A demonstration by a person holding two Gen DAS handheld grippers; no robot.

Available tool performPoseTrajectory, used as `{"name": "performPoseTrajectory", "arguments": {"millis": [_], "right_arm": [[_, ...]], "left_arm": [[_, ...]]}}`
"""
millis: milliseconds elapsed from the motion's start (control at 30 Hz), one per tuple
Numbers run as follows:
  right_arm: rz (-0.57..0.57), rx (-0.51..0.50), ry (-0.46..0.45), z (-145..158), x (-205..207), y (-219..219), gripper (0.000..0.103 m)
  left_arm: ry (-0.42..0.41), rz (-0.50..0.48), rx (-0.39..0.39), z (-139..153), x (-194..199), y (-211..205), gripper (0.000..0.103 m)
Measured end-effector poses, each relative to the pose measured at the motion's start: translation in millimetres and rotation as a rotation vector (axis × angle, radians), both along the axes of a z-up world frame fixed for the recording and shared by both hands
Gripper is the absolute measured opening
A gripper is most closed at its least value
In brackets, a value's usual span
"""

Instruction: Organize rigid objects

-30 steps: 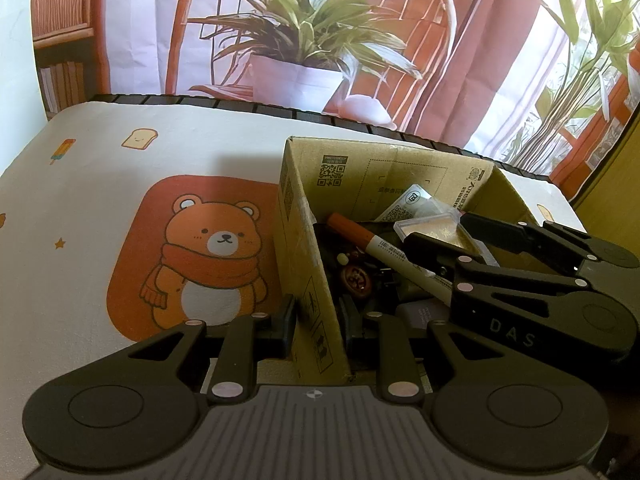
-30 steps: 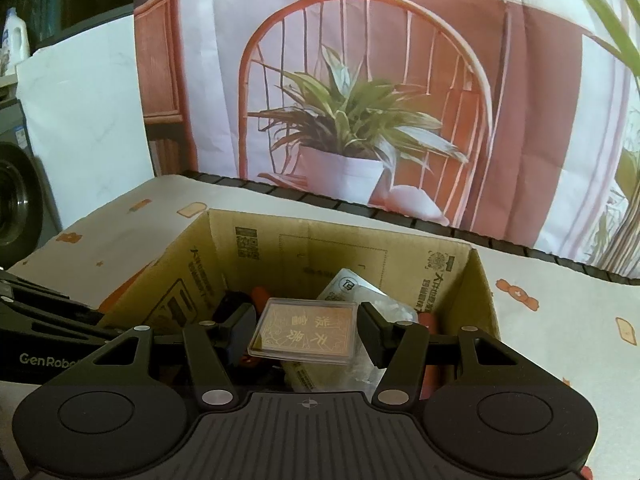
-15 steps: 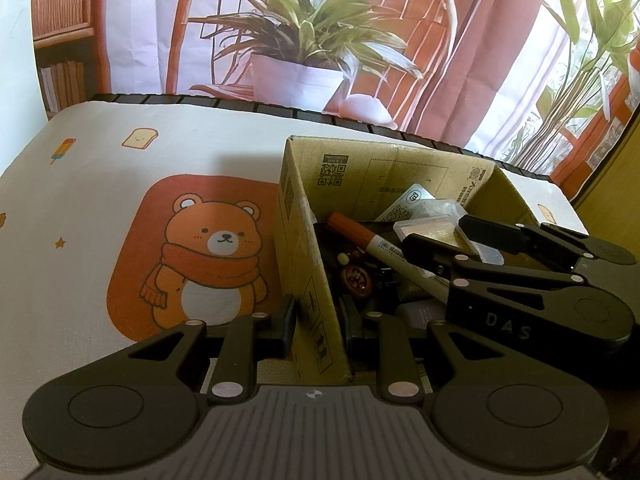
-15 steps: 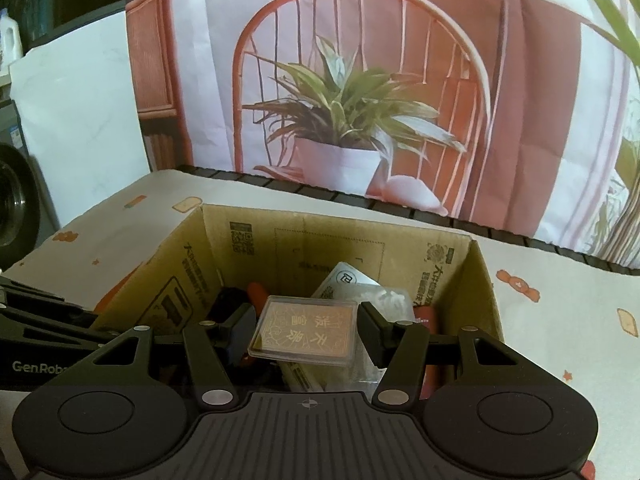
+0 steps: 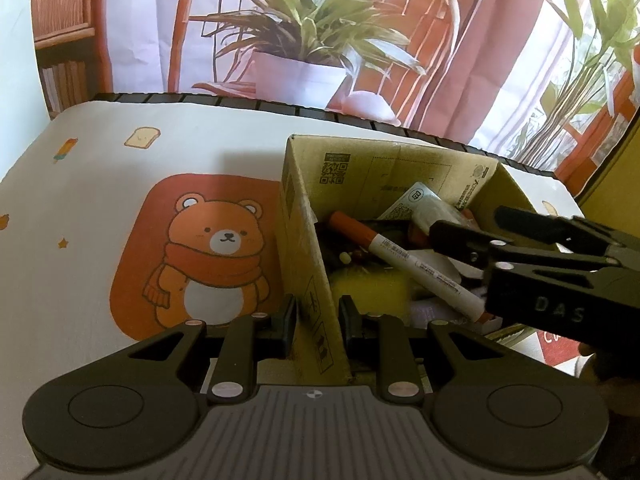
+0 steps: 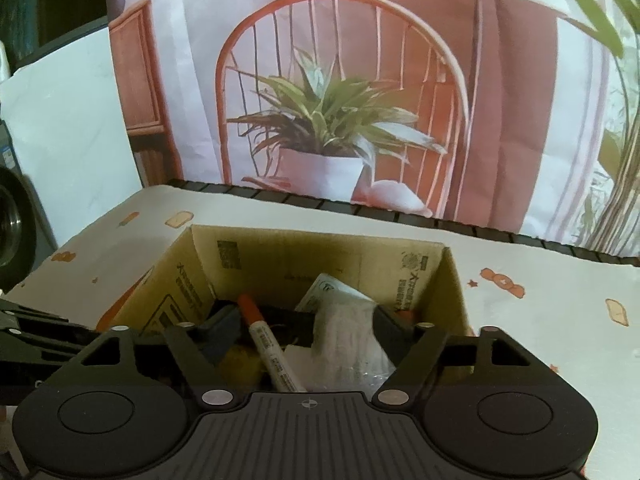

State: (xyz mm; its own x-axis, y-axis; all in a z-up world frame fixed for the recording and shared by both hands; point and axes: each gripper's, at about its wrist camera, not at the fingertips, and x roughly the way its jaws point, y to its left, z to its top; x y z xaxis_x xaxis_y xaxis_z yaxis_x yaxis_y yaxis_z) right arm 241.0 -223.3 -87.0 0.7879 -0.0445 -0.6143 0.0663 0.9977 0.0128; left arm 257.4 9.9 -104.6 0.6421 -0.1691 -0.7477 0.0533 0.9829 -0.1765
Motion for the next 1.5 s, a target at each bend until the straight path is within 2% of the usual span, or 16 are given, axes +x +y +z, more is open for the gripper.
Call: {"name": "performPoseTrajectory", "arguments": {"millis": [167,233,333,433,633,700,767,1100,1300,1500], "right_arm": [[-0.030,-0.005,-0.017,10.5,-7.0,-4.1,0.092],[-0.048,-0.011,-0.021,14.3,-10.1,-6.7,0.093],[-0.077,-0.016,-0.016,19.8,-14.7,-10.6,0.102],[-0.095,-0.017,-0.011,23.8,-20.3,-13.5,0.103],[-0.124,-0.015,0.015,30.0,-29.7,-14.7,0.103],[-0.135,-0.008,0.021,32.7,-34.0,-15.5,0.103],[-0.144,-0.001,0.024,35.5,-38.0,-16.3,0.103],[-0.184,0.021,0.034,51.1,-65.3,-8.1,0.103],[-0.220,0.060,0.052,56.2,-87.0,-1.2,0.103],[-0.223,0.050,0.036,61.7,-114.5,12.3,0.103]], "left_arm": [[-0.002,0.006,0.019,3.4,-1.6,-1.1,0.028],[-0.003,0.011,0.031,5.3,-2.4,-1.2,0.033],[-0.012,0.017,0.048,10.6,-4.6,-1.4,0.041],[-0.033,0.020,0.064,18.2,-8.7,-2.3,0.050],[-0.062,0.038,0.099,32.1,-16.1,-3.5,0.074],[-0.074,0.053,0.110,37.0,-20.2,-3.3,0.094],[-0.088,0.069,0.124,43.1,-23.6,-3.3,0.100],[-0.099,0.101,0.148,62.5,-49.1,-1.8,0.103],[-0.125,0.092,0.151,75.4,-76.7,-0.7,0.103],[-0.159,0.091,0.171,87.4,-108.4,-0.2,0.103]]}}
